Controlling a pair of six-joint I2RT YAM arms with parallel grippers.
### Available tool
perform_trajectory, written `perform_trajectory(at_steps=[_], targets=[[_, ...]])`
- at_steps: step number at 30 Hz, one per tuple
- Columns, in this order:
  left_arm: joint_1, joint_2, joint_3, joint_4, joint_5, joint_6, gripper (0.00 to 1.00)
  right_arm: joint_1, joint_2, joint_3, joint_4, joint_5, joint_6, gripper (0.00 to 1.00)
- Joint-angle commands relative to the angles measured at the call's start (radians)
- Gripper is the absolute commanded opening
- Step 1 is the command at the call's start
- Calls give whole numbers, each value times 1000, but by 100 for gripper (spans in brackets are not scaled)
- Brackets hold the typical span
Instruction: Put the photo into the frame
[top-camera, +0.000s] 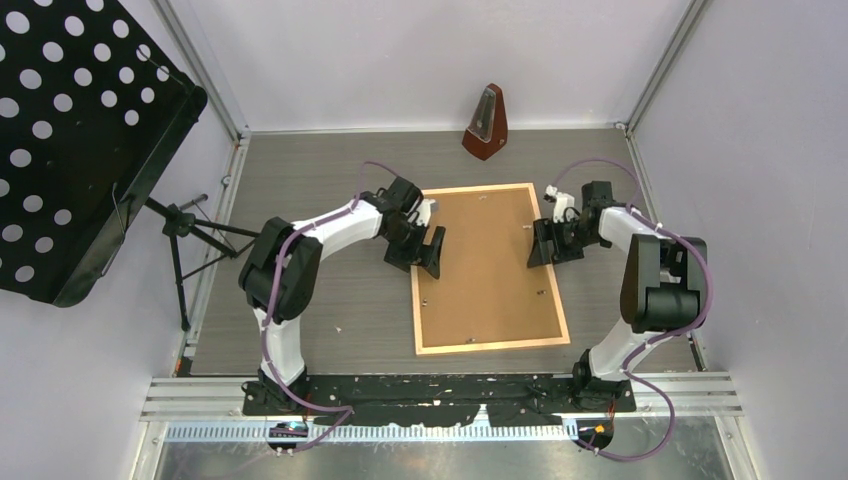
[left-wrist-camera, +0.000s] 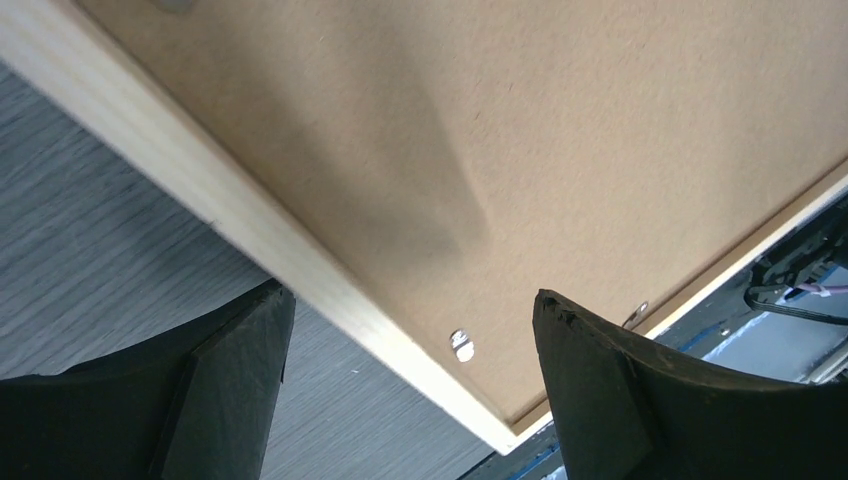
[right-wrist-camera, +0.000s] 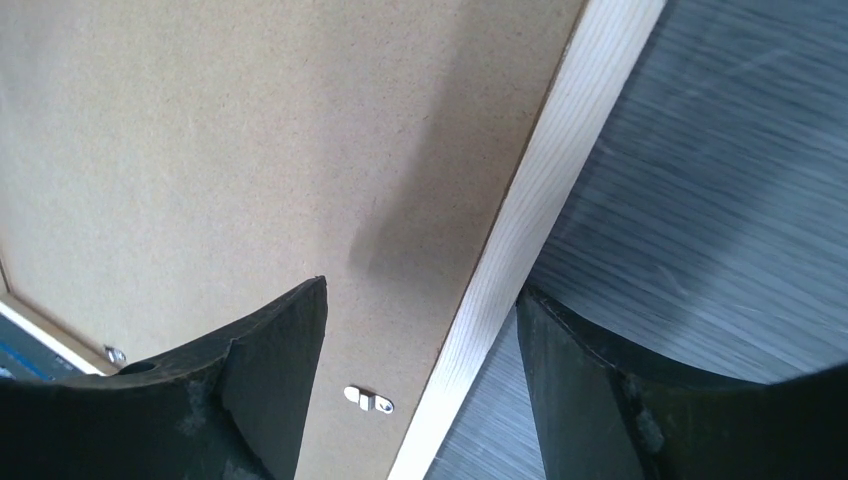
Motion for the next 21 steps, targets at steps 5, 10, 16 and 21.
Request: perform_trajectory(at_steps=[5,10,16,21], targets=[[11,-95,-49,19,-114,44,88,97,5,31,-46,-115,44,75],[53,-155,-56,9,-191,76,88,104,-4,26,-54,-139,53,75],[98,-126,34,-53,-292,117,90,104,-13,33,-60,-153,69,74],[124,-9,190,-129,-314,137,88,104,-23,38,-40,-130,73,74]])
